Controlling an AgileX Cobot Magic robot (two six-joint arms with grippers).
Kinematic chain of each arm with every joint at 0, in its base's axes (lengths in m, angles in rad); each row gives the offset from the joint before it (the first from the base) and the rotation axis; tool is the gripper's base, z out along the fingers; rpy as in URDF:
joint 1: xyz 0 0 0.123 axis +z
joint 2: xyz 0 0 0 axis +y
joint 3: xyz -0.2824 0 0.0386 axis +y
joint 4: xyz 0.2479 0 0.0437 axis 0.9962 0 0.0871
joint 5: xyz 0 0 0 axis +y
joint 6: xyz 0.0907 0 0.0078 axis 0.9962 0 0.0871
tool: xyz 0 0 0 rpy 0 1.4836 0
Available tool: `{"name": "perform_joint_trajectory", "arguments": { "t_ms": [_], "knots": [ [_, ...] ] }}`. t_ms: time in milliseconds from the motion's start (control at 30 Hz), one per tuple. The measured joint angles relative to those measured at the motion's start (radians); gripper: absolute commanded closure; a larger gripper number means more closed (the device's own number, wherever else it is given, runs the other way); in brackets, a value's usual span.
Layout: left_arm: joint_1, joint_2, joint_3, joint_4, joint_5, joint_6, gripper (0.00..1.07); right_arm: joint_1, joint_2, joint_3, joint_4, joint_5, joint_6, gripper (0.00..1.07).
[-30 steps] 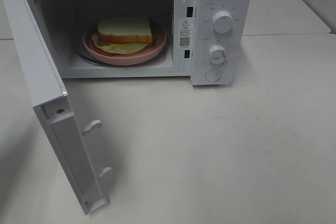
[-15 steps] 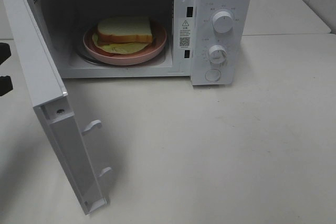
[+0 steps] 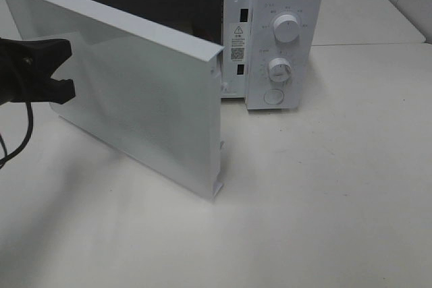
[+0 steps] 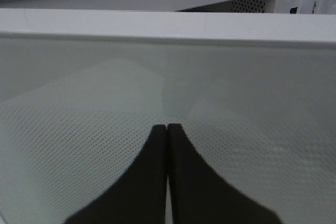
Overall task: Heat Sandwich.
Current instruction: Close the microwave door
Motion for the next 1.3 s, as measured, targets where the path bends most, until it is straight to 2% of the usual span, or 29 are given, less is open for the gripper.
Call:
{"name": "perform_joint_trajectory", "arguments": {
  "t_ms": [33, 167, 233, 333, 400, 433, 500, 633, 667, 767, 933, 1000, 1133, 1300],
  "knots": [
    [0.0, 0.0, 0.0, 0.0, 0.0, 0.0, 1.07, 0.0, 0.0, 0.0, 0.0, 0.0, 0.0, 0.31],
    [-0.086, 0.037, -0.044, -0.135, 0.006, 0.059, 1.07, 0.0, 0.0, 0.0, 0.0, 0.0, 0.0, 0.31],
    [-0.101, 0.044, -0.054, -0.16, 0.007, 0.071, 1.07, 0.0, 0.0, 0.0, 0.0, 0.0, 0.0, 0.31],
    [-0.173, 0.082, -0.092, -0.294, 0.008, 0.129, 1.07, 0.0, 0.0, 0.0, 0.0, 0.0, 0.001, 0.31],
    [-0.188, 0.09, -0.101, -0.317, 0.009, 0.145, 1.07, 0.0, 0.0, 0.0, 0.0, 0.0, 0.001, 0.31],
    [-0.23, 0.11, -0.124, -0.387, 0.012, 0.17, 1.07, 0.0, 0.0, 0.0, 0.0, 0.0, 0.001, 0.31],
    [-0.245, 0.121, -0.133, -0.413, 0.013, 0.183, 1.07, 0.0, 0.0, 0.0, 0.0, 0.0, 0.001, 0.31],
    [-0.324, 0.171, -0.197, -0.554, 0.015, 0.273, 1.07, 0.0, 0.0, 0.0, 0.0, 0.0, 0.001, 0.31],
    [-0.324, 0.171, -0.197, -0.554, 0.015, 0.273, 1.07, 0.0, 0.0, 0.0, 0.0, 0.0, 0.001, 0.31],
    [-0.375, 0.218, -0.259, -0.638, 0.016, 0.3, 1.07, 0.0, 0.0, 0.0, 0.0, 0.0, 0.001, 0.31],
    [-0.407, 0.275, -0.343, -0.683, 0.017, 0.304, 1.07, 0.0, 0.0, 0.0, 0.0, -0.001, 0.001, 0.31],
    [-0.411, 0.284, -0.357, -0.683, 0.017, 0.306, 1.07, 0.0, 0.0, 0.0, 0.0, -0.001, 0.001, 0.31],
    [-0.425, 0.331, -0.443, -0.689, 0.052, 0.341, 1.07, 0.0, 0.0, 0.0, 0.0, -0.001, 0.001, 0.31],
    [-0.426, 0.362, -0.502, -0.691, 0.085, 0.349, 1.07, 0.0, 0.0, 0.0, 0.0, -0.001, 0.001, 0.31]
  ]
}}
